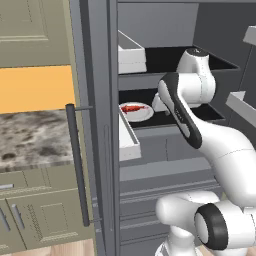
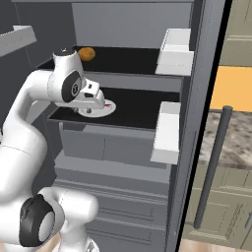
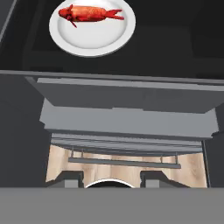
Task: Retrieve the fish from the fridge and place it on the cutting board.
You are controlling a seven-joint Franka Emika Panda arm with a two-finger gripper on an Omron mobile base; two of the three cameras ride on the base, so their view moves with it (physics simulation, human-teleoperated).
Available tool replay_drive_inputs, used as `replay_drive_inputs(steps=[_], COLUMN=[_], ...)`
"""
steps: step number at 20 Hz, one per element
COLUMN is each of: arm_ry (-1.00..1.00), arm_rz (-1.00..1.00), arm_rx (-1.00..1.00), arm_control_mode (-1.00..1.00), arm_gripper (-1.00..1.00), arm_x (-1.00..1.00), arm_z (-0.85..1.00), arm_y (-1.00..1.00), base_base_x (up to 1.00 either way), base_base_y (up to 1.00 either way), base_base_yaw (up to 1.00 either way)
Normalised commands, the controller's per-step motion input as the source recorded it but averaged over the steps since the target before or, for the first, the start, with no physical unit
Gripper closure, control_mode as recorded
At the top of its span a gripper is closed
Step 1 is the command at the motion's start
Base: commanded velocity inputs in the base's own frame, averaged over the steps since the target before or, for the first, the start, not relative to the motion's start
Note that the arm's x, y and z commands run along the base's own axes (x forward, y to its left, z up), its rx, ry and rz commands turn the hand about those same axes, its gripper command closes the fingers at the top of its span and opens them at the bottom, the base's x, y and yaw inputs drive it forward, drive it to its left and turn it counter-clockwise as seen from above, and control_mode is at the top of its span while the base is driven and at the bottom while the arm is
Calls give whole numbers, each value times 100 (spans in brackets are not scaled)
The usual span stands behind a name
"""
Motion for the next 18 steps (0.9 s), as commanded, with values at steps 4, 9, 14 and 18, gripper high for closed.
replay_drive_inputs(steps=[4,9,14,18], arm_ry=[0,0,-1,-1], arm_rz=[-1,-12,-27,-40], arm_rx=[0,0,9,9], arm_control_mode=[-100,-100,-100,-100], arm_gripper=[-100,-100,-100,-100], arm_x=[0,2,28,43], arm_z=[-17,-23,-32,-52], arm_y=[0,-1,0,0], base_base_x=[0,0,0,0], base_base_y=[0,0,0,0], base_base_yaw=[0,0,0,0])
